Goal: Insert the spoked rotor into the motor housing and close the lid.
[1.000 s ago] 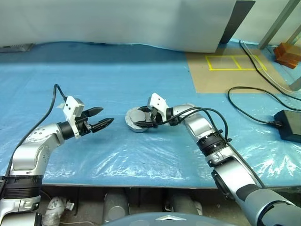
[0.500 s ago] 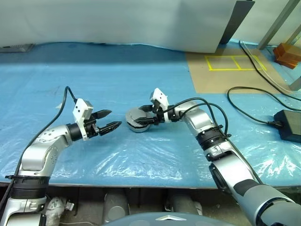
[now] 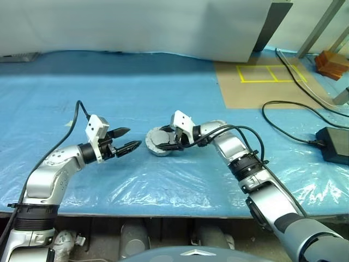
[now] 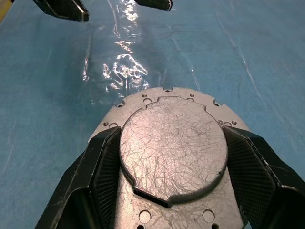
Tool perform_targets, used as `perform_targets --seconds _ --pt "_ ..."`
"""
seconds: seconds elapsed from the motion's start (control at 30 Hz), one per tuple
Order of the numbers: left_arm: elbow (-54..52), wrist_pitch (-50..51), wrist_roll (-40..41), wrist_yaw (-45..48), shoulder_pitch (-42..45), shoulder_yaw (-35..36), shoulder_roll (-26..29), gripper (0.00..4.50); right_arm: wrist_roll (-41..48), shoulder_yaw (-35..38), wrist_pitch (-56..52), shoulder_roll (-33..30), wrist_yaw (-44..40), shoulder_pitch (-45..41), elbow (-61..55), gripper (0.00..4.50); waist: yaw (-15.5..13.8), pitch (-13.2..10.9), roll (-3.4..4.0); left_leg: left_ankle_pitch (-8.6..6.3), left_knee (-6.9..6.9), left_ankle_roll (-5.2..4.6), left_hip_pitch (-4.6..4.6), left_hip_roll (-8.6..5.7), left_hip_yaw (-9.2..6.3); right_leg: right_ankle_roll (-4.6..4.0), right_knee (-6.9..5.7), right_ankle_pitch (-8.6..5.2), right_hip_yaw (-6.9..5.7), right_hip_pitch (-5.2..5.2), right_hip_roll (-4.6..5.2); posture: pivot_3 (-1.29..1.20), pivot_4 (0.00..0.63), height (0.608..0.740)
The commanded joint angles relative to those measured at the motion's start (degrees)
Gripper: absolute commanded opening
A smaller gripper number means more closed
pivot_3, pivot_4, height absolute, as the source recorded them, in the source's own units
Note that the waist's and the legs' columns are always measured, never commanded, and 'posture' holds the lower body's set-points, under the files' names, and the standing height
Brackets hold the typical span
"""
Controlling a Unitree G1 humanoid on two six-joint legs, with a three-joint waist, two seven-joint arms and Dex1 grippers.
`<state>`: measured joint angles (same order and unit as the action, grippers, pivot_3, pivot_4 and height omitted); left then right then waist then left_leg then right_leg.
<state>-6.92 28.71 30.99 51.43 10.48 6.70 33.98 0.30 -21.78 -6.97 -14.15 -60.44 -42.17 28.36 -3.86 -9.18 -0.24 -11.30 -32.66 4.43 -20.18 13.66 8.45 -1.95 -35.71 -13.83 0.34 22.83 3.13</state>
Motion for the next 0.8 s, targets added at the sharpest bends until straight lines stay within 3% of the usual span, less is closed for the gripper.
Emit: perform_targets --seconds 0.03,0.3,0.47,0.6,0.8 --pt "-1.17 -1.13 -0.65 -0.17 1.2 -1.05 -0.63 4.12 -7.07 -4.7 1.99 -2.6 1.21 2.32 8.52 2.96 -0.01 0.07 0.07 0.0 0.0 0.0 0.14 0.0 0.02 0.0 0.0 -0.01 0.04 -0.12 0.01 0.0 0.15 0.74" --pt "4.69 -5.76 -7.85 -1.09 7.03 -9.6 -6.08 4.12 -5.55 -4.31 2.11 -2.04 -0.79 2.28 9.41 2.96 -0.16 0.23 0.25 -0.07 0.0 -0.14 0.39 -0.08 0.23 0.0 0.02 -0.03 -0.01 -0.46 0.33 0.0 0.15 0.74" --pt "10.04 -8.15 -9.86 -1.14 9.58 -10.96 -9.35 4.12 -2.91 -2.06 -1.8 -0.7 -0.97 1.93 8.49 2.96 0.1 0.48 0.27 0.03 0.01 -0.1 0.22 -0.02 0.23 0.02 0.2 -0.04 0.03 -0.33 0.21 0.0 0.15 0.74" --pt "11.99 -8.36 -9.04 0.96 9.76 -10.23 -9.25 3.22 -1.79 -0.63 -4.33 -0.91 -1.23 2.25 7.25 2.96 0.03 0.57 0.33 0.03 0.15 -0.1 0.16 -0.04 0.22 0.02 0.24 -0.05 0.01 -0.24 0.19 0.0 0.15 0.74" --pt "12.24 -8.89 -8.98 0.49 9.33 -8.83 -9.41 1.2 -1.81 -0.18 -5.36 -1.58 -1.44 3.62 5.51 2.96 -0.09 0.58 0.31 0.03 0.35 -0.1 0.13 -0.05 0.23 0.04 0.47 -0.06 -0.05 -0.24 0.21 0.0 0.15 0.74"
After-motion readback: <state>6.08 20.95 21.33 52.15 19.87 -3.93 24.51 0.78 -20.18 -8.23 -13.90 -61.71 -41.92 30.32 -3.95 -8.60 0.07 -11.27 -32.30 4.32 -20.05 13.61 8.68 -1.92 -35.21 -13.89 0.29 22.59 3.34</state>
